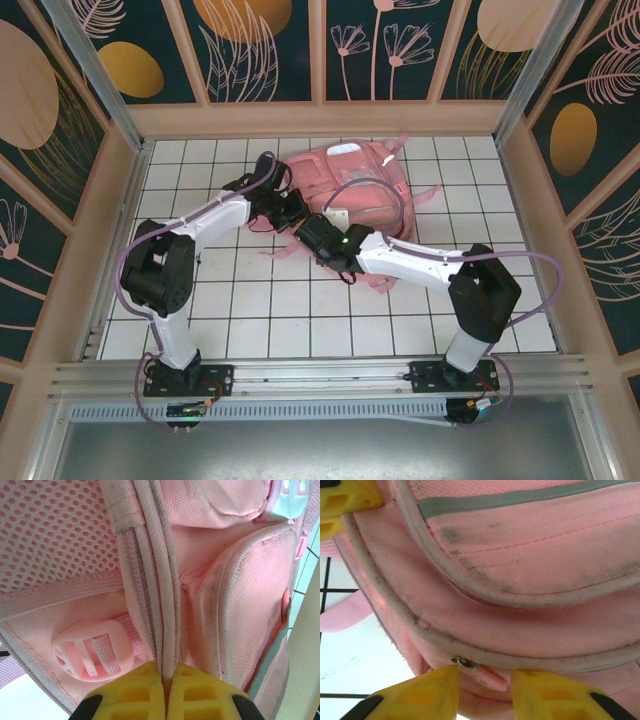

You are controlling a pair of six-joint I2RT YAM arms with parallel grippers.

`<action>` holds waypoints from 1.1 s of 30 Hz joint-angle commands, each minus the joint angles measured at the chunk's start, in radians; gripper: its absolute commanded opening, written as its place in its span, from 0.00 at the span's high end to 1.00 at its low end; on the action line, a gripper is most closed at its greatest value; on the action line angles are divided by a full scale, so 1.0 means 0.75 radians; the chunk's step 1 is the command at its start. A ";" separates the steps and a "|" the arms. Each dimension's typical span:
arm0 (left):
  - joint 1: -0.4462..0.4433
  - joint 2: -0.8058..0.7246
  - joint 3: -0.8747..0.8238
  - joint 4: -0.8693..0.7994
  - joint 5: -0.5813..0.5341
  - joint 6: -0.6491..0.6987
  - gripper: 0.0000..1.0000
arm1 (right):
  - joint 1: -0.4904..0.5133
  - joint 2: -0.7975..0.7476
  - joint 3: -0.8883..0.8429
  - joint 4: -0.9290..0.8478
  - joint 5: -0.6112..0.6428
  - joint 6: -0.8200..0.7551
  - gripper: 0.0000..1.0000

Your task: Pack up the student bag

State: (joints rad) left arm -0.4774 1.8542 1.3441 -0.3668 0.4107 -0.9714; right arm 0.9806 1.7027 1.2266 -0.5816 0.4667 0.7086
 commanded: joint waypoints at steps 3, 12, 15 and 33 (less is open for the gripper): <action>-0.008 -0.059 -0.003 0.013 0.042 -0.012 1.00 | -0.033 0.071 -0.003 0.055 0.047 -0.040 0.70; -0.008 -0.057 -0.002 0.015 0.035 -0.004 1.00 | -0.039 0.050 -0.051 0.160 -0.019 -0.151 0.96; -0.008 -0.052 0.011 0.008 0.025 0.013 1.00 | -0.039 0.015 -0.063 0.179 -0.071 -0.183 1.00; 0.089 0.021 0.127 -0.080 -0.040 0.244 1.00 | -0.457 -0.449 -0.445 0.160 -0.549 -0.121 1.00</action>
State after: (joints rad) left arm -0.4316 1.8595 1.3918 -0.4232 0.3779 -0.8524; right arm 0.6811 1.3952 0.9455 -0.4030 0.0582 0.6044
